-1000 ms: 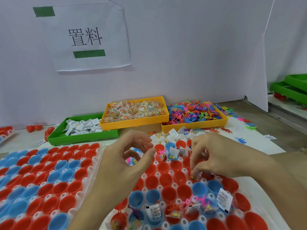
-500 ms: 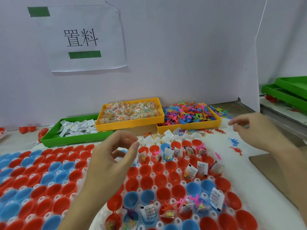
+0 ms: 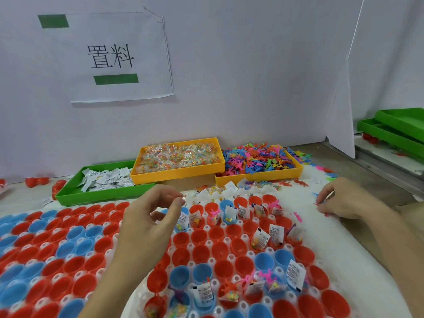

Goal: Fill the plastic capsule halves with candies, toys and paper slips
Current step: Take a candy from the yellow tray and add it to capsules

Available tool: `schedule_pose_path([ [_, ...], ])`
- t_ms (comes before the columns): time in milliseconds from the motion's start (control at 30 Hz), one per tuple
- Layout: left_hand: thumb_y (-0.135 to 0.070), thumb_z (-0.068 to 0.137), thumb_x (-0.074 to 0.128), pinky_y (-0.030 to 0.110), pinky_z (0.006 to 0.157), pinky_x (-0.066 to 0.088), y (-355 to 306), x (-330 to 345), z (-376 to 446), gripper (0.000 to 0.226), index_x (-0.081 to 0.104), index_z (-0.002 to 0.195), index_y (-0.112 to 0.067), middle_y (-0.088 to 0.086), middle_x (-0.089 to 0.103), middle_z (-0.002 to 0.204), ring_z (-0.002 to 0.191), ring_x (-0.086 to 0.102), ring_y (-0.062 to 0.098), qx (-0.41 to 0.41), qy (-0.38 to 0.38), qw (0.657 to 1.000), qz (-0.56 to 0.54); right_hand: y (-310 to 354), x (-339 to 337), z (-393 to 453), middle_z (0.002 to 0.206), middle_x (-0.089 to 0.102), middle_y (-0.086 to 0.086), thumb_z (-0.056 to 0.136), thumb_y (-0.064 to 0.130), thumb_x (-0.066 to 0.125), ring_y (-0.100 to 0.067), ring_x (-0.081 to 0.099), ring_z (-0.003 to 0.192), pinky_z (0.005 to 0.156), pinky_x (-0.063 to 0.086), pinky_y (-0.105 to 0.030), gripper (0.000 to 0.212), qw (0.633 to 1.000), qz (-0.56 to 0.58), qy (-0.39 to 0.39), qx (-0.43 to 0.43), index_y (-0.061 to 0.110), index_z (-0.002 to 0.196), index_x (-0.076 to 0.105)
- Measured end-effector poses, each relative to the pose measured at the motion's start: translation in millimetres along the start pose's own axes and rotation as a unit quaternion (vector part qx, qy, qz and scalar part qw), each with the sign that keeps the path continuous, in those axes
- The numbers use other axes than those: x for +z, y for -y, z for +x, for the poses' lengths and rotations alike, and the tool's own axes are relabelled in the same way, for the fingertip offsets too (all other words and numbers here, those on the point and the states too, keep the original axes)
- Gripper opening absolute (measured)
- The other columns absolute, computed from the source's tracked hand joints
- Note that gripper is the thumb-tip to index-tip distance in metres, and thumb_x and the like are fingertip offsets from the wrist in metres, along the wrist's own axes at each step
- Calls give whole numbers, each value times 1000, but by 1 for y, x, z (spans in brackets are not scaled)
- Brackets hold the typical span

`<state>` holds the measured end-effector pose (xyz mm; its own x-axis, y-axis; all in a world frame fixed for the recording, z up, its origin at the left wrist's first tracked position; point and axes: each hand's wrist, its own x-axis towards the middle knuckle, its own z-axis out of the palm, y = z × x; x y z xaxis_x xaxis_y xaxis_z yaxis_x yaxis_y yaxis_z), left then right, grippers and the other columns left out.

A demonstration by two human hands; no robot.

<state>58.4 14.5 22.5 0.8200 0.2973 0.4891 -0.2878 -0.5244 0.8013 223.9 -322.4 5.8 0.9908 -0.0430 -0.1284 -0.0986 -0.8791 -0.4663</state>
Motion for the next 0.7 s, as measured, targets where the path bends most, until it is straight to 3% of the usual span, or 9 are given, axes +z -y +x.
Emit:
schedule_pose_path([
  [133, -8, 90, 65, 33, 66, 55, 1, 1, 0, 14, 68, 83, -19, 1, 69, 77, 75, 66, 17, 5, 3, 1000, -8, 11, 0, -3, 76, 73, 0, 87, 13, 76, -12, 65, 77, 63, 45, -27, 11, 996, 53, -41, -66, 16, 97, 74],
  [233, -8, 90, 65, 27, 62, 54, 1, 2, -1, 16, 68, 83, -21, -1, 69, 78, 76, 66, 16, 6, 20, 1000, -11, 36, 5, -18, 77, 73, 3, 88, 13, 74, -15, 68, 78, 72, 54, -31, 12, 971, 135, -57, -187, 23, 94, 77],
  [333, -7, 90, 65, 23, 62, 52, -1, 4, -3, 20, 68, 82, -25, -5, 69, 77, 75, 66, 13, 15, 43, 999, -2, 63, 11, -43, 78, 74, 7, 83, 18, 80, -8, 71, 74, 71, 57, -20, 15, 937, 210, 4, -279, 33, 81, 76],
  [533, -7, 85, 73, 27, 64, 54, -10, 8, -8, 15, 74, 83, -21, -6, 72, 78, 73, 68, 15, 27, 107, 994, -20, 92, 19, -77, 82, 77, 0, 83, 21, 79, -14, 75, 78, 74, 56, -19, 7, 872, 287, 152, -366, 27, 82, 75],
  [700, -29, 74, 79, 33, 68, 56, -17, 10, -11, 15, 78, 87, -22, -9, 76, 81, 76, 71, 17, 35, 151, 987, -37, 102, 27, -90, 83, 78, -5, 80, 24, 79, -17, 76, 79, 73, 56, -19, 8, 840, 313, 201, -395, 18, 86, 78],
])
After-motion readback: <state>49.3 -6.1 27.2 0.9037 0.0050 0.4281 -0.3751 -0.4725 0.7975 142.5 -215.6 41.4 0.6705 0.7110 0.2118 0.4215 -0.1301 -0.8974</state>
